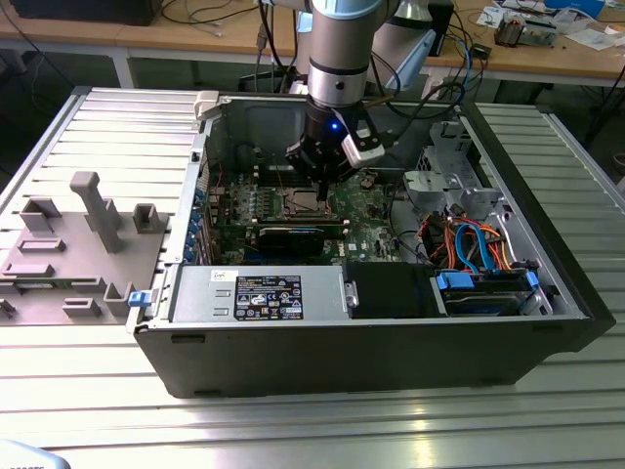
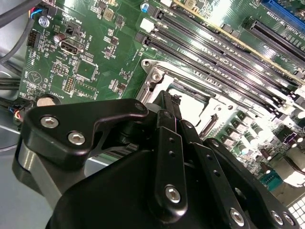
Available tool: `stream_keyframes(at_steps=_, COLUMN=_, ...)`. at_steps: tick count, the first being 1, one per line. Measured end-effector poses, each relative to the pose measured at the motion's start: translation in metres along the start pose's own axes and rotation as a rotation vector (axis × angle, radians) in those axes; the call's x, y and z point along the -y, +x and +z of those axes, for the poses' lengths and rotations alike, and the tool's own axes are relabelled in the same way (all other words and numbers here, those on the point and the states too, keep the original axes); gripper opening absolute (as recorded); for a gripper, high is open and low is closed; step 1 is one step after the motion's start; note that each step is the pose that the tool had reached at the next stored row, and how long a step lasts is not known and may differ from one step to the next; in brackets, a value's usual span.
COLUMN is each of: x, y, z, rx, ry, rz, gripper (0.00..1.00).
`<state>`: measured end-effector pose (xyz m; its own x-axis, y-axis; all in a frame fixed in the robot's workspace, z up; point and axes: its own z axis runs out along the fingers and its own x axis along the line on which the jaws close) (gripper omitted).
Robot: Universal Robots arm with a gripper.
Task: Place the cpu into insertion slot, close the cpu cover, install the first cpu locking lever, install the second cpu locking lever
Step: 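Install the first cpu locking lever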
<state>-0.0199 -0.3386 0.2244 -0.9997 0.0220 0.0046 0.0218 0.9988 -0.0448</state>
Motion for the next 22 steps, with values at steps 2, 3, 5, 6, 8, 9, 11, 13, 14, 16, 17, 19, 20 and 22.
stream_keyframes(at_steps=2, x=0.0, y=0.0, z=0.0, rx=0.0001, ry=0.0, rz=-0.004, gripper=0.11)
stream_keyframes(at_steps=3, x=0.0, y=0.0, z=0.0, rx=0.0003, ry=0.0, rz=-0.008, gripper=0.11)
stream_keyframes(at_steps=5, x=0.0, y=0.0, z=0.0001, rx=0.0005, ry=0.0001, rz=-0.011, gripper=0.11)
stream_keyframes(at_steps=6, x=0.0, y=0.0, z=0.0001, rx=0.0006, ry=0.0001, rz=-0.013, gripper=0.11)
stream_keyframes(at_steps=8, x=0.0, y=0.0, z=0.0001, rx=0.0008, ry=0.0001, rz=-0.018, gripper=0.11)
stream_keyframes(at_steps=9, x=0.0, y=0.0, z=0.0002, rx=0.0009, ry=0.0001, rz=-0.019, gripper=0.11)
stream_keyframes(at_steps=11, x=0.0, y=0.0, z=0.0002, rx=0.0011, ry=0.0001, rz=-0.026, gripper=0.11)
stream_keyframes(at_steps=13, x=0.0, y=0.0, z=0.0003, rx=0.0015, ry=0.0002, rz=-0.035, gripper=0.11)
stream_keyframes(at_steps=14, x=0.0, y=0.0, z=0.0003, rx=0.0016, ry=0.0002, rz=-0.037, gripper=0.11)
stream_keyframes(at_steps=16, x=0.0, y=0.0, z=0.0004, rx=0.0018, ry=0.0002, rz=-0.041, gripper=0.11)
stream_keyframes(at_steps=17, x=0.0, y=0.0, z=0.0004, rx=0.0019, ry=0.0002, rz=-0.043, gripper=0.11)
stream_keyframes(at_steps=19, x=0.0, y=0.0, z=0.0004, rx=0.002, ry=0.0002, rz=-0.046, gripper=0.11)
stream_keyframes(at_steps=20, x=0.0, y=0.0, z=0.0005, rx=0.0022, ry=0.0002, rz=-0.049, gripper=0.11)
stream_keyframes(at_steps=22, x=0.0, y=0.0, z=0.0005, rx=0.0023, ry=0.0003, rz=-0.053, gripper=0.11)
